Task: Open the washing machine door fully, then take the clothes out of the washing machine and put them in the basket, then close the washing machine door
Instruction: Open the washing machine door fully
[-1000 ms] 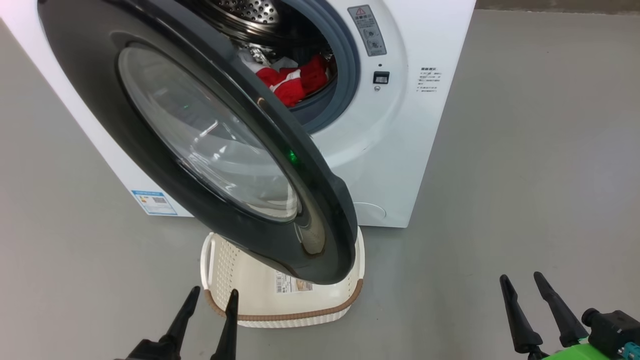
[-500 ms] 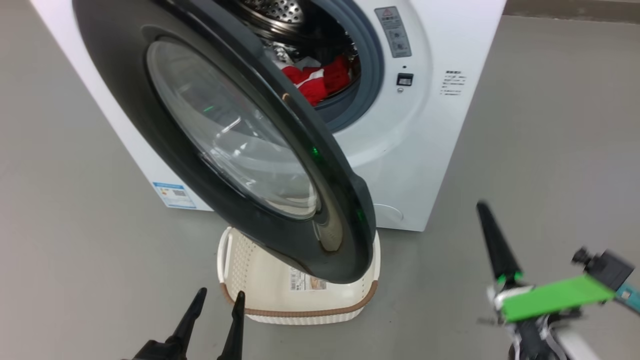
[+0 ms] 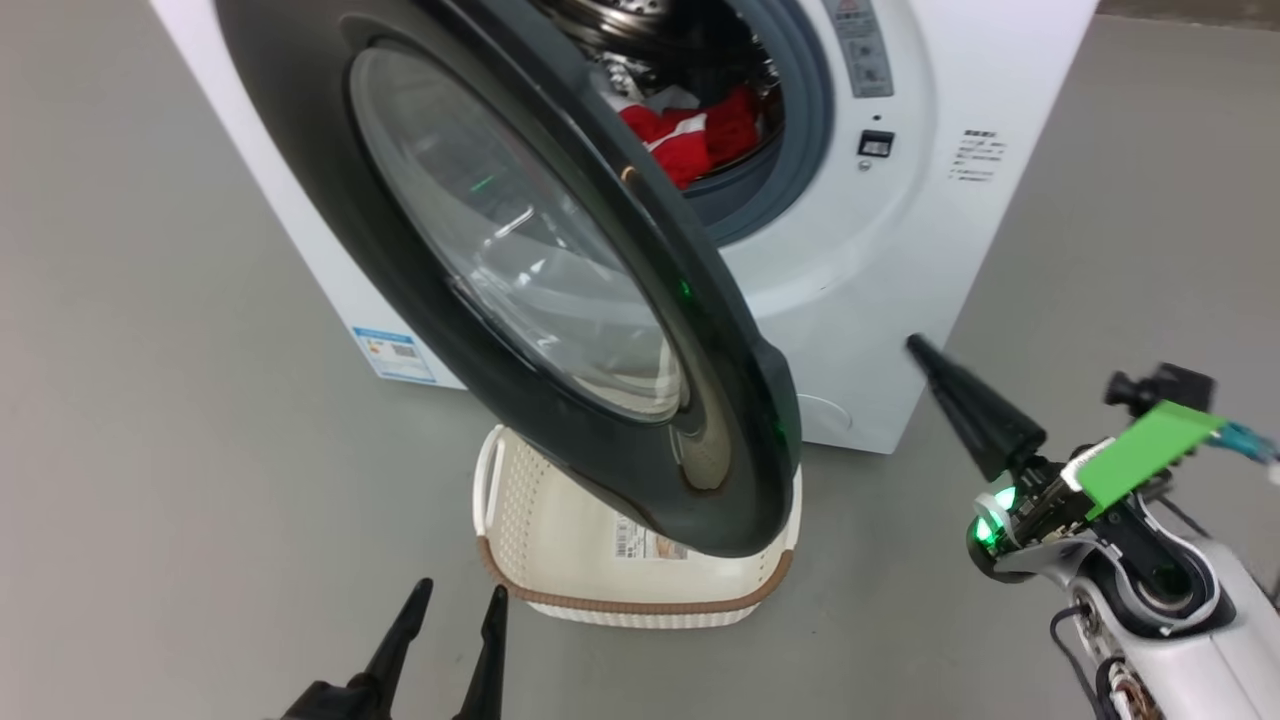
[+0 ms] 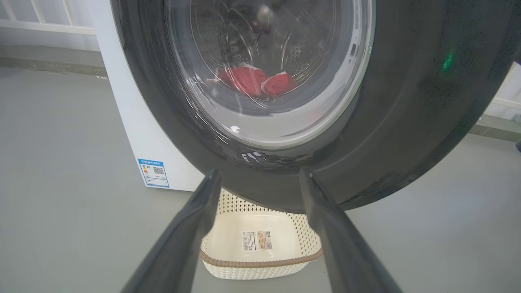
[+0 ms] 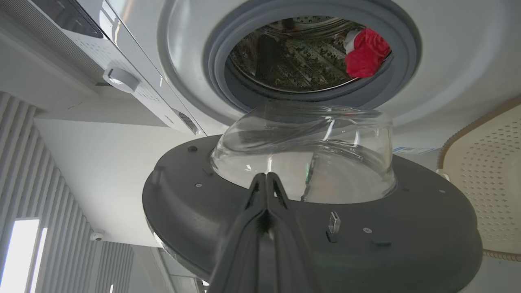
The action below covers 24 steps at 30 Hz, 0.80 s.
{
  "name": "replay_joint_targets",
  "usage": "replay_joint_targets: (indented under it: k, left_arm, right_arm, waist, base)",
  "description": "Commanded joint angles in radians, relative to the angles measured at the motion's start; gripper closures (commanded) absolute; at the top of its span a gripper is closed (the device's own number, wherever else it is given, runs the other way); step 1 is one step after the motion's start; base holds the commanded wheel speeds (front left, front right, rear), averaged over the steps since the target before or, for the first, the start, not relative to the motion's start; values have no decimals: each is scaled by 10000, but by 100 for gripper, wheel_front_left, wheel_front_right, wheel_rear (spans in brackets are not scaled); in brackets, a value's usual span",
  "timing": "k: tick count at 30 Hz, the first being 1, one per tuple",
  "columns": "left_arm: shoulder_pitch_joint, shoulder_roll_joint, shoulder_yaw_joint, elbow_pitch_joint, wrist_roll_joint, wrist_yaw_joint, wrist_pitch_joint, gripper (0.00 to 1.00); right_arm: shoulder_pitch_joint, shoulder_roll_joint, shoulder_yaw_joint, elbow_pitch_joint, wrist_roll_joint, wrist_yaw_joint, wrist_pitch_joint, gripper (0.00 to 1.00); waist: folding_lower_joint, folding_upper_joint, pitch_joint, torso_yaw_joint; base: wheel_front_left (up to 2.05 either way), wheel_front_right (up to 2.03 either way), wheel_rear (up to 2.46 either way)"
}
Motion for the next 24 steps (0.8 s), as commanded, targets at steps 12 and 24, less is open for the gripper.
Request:
replay_joint_targets:
  k: [12,24]
  left_arm:
    - [-277,66,94,-224,-221,141,-122,0]
    - [-331,66,-71,-142,-303,166,-122,0]
  right_arm:
    - [-1191,20,-12,1424,273,4,3349,100]
    - [-1032,618,-103,1459,-456,4,4287,100]
  waist:
    - [0,0,275,361]
    - [0,0,126,692]
  base:
    - [0,0,0]
    - [0,0,0]
